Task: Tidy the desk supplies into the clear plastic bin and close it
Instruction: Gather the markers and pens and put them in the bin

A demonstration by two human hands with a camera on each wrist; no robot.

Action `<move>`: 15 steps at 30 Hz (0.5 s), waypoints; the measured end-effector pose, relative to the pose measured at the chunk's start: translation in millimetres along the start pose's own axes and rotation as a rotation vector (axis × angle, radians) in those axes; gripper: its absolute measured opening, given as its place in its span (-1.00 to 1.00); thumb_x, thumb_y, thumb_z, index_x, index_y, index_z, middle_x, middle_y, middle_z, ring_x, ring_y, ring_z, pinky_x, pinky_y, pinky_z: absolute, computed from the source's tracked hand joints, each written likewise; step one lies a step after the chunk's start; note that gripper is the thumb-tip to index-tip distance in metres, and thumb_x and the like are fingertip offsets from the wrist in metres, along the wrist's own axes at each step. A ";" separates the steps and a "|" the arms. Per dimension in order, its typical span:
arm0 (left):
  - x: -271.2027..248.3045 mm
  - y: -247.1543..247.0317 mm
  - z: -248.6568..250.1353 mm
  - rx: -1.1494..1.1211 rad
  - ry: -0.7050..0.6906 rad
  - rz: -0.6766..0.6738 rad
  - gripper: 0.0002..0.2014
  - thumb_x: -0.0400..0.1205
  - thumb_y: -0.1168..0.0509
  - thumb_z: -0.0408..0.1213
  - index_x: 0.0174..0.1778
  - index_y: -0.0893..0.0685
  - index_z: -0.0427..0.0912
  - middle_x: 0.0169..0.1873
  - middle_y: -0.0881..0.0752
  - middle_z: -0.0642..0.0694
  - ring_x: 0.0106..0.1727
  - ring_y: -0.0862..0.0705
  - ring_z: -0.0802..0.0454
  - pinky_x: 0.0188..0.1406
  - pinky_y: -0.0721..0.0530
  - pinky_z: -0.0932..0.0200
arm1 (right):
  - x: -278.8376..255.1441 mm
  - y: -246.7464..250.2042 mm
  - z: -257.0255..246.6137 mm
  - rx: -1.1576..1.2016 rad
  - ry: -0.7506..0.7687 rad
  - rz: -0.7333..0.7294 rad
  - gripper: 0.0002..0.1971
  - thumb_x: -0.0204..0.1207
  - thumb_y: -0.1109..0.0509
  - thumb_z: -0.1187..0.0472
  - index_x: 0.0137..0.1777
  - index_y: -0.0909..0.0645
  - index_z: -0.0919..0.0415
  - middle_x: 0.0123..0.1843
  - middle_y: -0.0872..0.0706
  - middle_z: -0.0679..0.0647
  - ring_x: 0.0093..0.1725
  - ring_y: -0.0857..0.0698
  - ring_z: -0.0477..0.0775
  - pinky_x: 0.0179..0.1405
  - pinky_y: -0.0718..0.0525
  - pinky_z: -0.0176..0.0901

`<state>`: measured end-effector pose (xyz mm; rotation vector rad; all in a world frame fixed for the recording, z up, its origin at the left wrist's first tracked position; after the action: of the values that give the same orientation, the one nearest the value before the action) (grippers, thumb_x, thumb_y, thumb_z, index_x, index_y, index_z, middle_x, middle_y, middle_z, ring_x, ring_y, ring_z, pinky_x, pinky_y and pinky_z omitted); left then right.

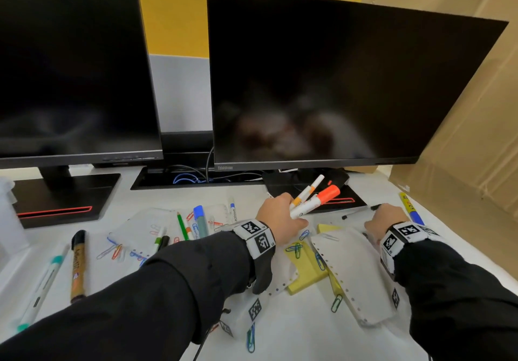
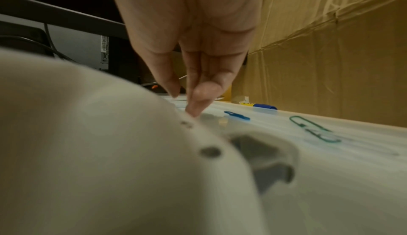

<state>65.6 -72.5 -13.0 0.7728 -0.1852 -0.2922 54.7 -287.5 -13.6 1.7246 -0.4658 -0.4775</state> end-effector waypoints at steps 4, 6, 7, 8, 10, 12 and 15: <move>-2.7 -0.7 -1.5 -0.186 0.039 -0.085 -0.76 0.59 -0.33 -0.19 0.07 -0.42 -0.14 -0.21 -0.72 -0.11 -0.54 -0.61 0.07 -0.58 -0.61 0.33 | 2.0 -2.5 -5.9 0.044 0.157 -0.017 -0.52 0.61 -0.20 0.29 0.53 -0.32 0.10 0.36 -0.54 0.27 0.29 -0.58 0.23 0.21 -0.56 -0.06; -3.5 -0.5 -2.2 -0.348 0.069 -0.147 -0.63 0.59 -0.34 -0.24 0.25 -0.37 -0.12 -0.23 -0.73 -0.07 -0.55 -0.62 0.06 -0.53 -0.63 0.29 | -3.1 -5.1 -11.2 0.022 0.243 -0.084 -0.48 0.65 -0.14 0.25 0.60 -0.20 0.02 0.48 -0.46 0.27 0.38 -0.53 0.23 0.33 -0.49 -0.07; -3.8 -0.1 -2.6 -0.418 0.079 -0.164 -0.52 0.58 -0.35 -0.26 0.36 -0.31 -0.08 -0.24 -0.73 -0.06 -0.55 -0.63 0.06 -0.52 -0.65 0.26 | -4.8 -6.3 -13.5 0.003 0.254 -0.109 -0.51 0.67 -0.10 0.22 0.61 -0.20 0.04 0.51 -0.43 0.25 0.43 -0.49 0.22 0.37 -0.44 -0.09; -4.1 0.4 -3.3 -0.466 0.081 -0.170 -0.42 0.57 -0.37 -0.28 0.45 -0.25 -0.03 -0.22 -0.73 -0.06 -0.57 -0.64 0.07 -0.53 -0.66 0.25 | -6.1 -7.2 -14.7 -0.014 0.251 -0.124 -0.54 0.69 -0.08 0.18 0.58 -0.26 0.11 0.52 -0.43 0.23 0.46 -0.46 0.21 0.40 -0.40 -0.11; -5.5 1.4 -4.6 -0.508 0.070 -0.175 -0.27 0.55 -0.40 -0.29 0.54 -0.14 0.04 -0.17 -0.73 -0.08 -0.60 -0.65 0.09 -0.55 -0.66 0.25 | -5.6 -7.0 -14.3 -0.061 0.188 -0.110 -0.59 0.69 -0.09 0.12 0.45 -0.46 0.26 0.42 -0.55 0.22 0.40 -0.52 0.18 0.35 -0.44 -0.13; -6.7 3.7 -4.8 -0.489 0.046 -0.167 -0.21 0.53 -0.42 -0.29 0.58 -0.09 0.07 -0.16 -0.71 -0.05 -0.56 -0.66 0.06 -0.49 -0.67 0.19 | -0.5 -4.3 -11.3 -0.074 0.101 -0.066 -0.64 0.62 -0.21 0.10 0.26 -0.59 0.33 0.23 -0.67 0.24 0.14 -0.63 0.17 0.15 -0.55 -0.13; -7.6 7.3 -4.3 -0.405 0.008 -0.135 -0.15 0.51 -0.44 -0.25 0.59 -0.05 0.12 0.06 -0.67 -0.08 -0.52 -0.64 0.02 -0.38 -0.70 0.15 | 4.6 -0.7 -6.2 -0.061 0.024 -0.006 -0.73 0.53 -0.34 0.21 0.15 -0.59 0.36 0.08 -0.69 0.25 -0.11 -0.55 0.13 -0.06 -0.55 -0.17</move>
<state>60.9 -62.2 -11.2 0.3854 -0.0617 -0.4384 62.0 -284.9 -13.4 1.6718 -0.4253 -0.4704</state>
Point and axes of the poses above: each hand's wrist, its own x-axis towards the middle knuckle, its own y-axis out of the back of the hand, z = x × y, the point moved 2 cm from there along x, towards the middle knuckle
